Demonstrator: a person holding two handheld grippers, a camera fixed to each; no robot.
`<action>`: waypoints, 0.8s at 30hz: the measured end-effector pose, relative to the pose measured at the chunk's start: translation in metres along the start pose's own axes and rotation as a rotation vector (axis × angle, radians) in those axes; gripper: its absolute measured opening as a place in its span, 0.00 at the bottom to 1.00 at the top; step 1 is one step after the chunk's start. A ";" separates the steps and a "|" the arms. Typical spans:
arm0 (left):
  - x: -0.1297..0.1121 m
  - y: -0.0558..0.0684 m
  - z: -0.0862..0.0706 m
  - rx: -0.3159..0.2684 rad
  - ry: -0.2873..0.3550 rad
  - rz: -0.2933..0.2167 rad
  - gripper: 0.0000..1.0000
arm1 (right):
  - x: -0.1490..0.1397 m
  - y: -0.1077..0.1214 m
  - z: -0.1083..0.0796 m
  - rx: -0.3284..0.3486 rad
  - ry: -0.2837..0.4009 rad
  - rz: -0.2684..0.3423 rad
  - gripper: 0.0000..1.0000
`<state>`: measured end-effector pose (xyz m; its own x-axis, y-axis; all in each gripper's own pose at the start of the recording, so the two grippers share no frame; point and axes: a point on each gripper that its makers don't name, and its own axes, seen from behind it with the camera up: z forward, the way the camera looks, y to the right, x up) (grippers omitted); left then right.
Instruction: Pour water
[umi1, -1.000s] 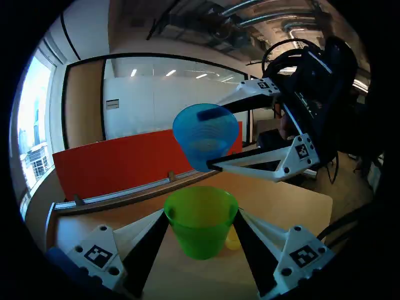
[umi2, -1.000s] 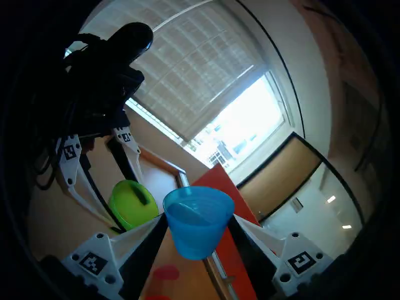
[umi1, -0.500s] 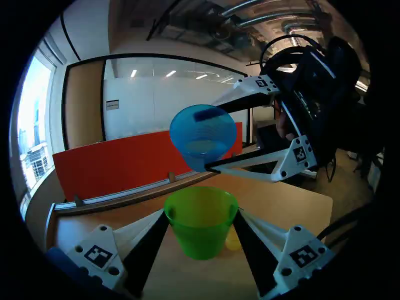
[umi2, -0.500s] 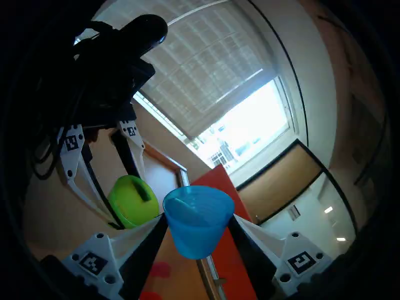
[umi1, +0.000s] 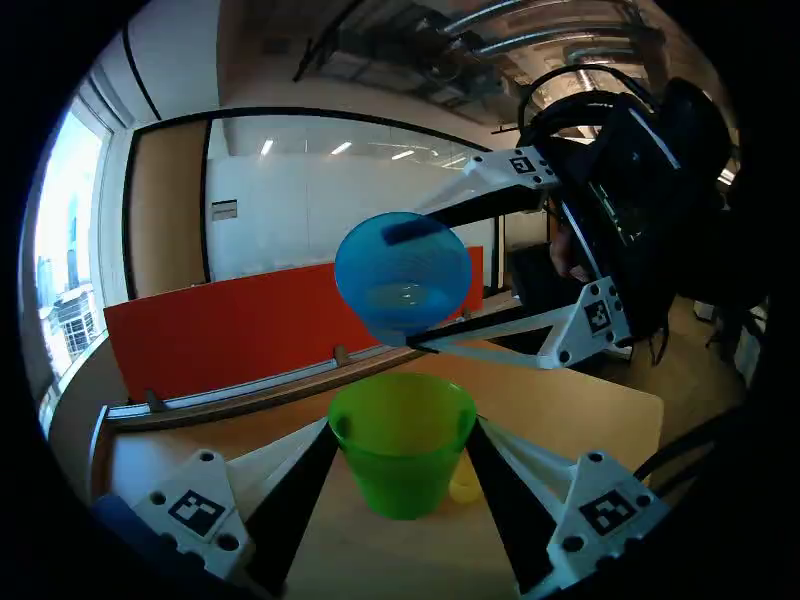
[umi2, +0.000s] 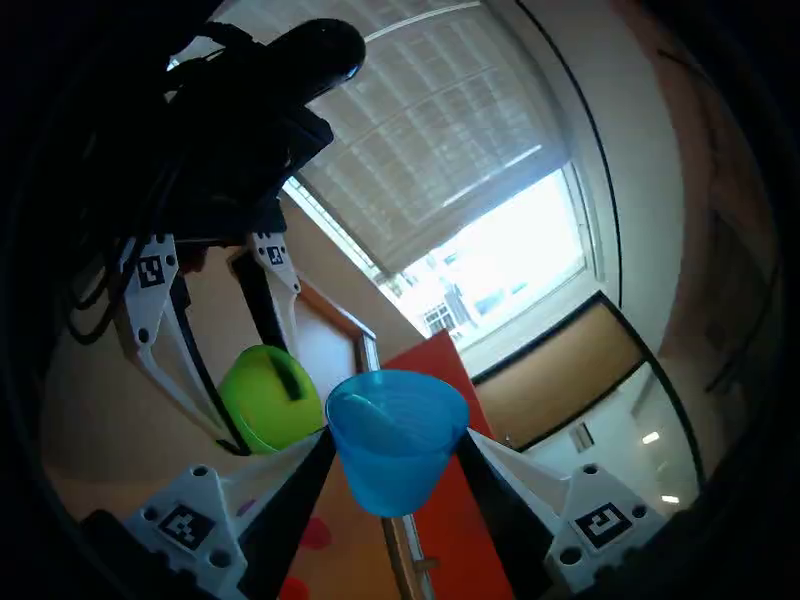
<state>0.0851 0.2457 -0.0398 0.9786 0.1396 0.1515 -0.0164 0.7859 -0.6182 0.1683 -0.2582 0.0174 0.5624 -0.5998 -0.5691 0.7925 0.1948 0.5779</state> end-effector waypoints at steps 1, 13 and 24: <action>0.000 0.000 0.000 0.000 0.000 0.000 0.87 | 0.000 0.000 0.000 0.001 0.000 -0.003 0.89; 0.002 0.000 -0.001 0.000 0.003 -0.001 0.87 | 0.004 -0.002 0.003 0.011 -0.008 -0.062 0.88; 0.002 -0.002 -0.001 0.003 0.006 -0.003 0.87 | 0.006 -0.001 0.007 0.014 -0.011 -0.097 0.88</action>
<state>0.0873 0.2440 -0.0396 0.9798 0.1338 0.1487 -0.0143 0.7884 -0.6150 0.1687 -0.2669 0.0172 0.4808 -0.6239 -0.6160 0.8395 0.1248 0.5288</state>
